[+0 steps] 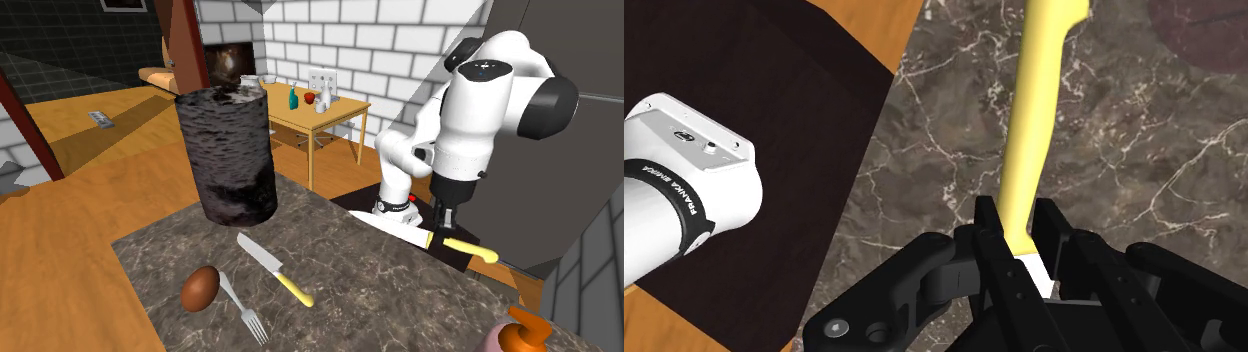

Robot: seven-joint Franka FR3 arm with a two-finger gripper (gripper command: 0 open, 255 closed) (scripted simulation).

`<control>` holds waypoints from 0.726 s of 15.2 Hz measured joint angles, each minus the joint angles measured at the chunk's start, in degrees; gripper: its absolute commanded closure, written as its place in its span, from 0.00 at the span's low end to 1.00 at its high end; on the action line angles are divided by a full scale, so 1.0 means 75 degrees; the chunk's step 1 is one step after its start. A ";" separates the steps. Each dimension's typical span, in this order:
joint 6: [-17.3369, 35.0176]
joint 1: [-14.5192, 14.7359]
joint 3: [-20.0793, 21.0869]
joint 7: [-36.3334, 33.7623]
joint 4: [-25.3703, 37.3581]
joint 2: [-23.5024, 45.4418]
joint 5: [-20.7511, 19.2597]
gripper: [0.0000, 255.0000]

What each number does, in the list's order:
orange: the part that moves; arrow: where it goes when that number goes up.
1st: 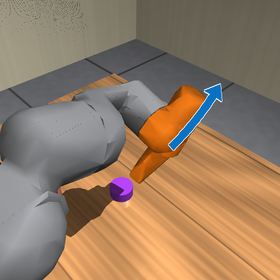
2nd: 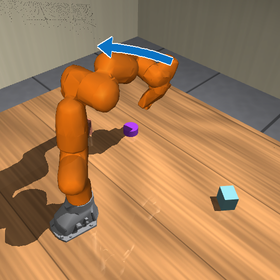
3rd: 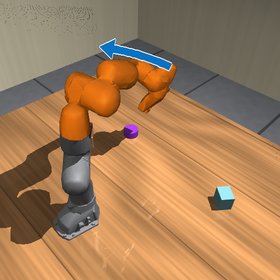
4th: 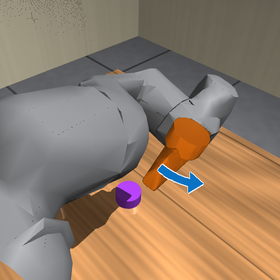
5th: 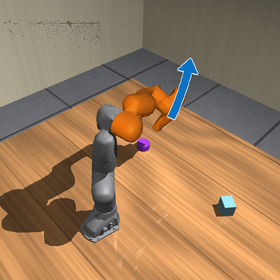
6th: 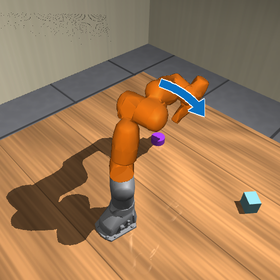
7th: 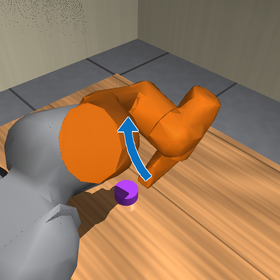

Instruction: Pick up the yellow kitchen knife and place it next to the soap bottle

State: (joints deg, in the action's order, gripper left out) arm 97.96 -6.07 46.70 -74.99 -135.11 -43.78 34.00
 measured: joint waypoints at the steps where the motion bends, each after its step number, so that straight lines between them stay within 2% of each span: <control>1: 0.0107 0.0016 0.0061 0.0008 -0.0105 -0.0005 0.0051 1.00; 11: 0.1050 0.0024 0.0581 0.0167 -0.0882 0.0124 0.0413 1.00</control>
State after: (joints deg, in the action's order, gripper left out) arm 105.83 -5.89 51.05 -73.74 -141.72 -42.85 37.09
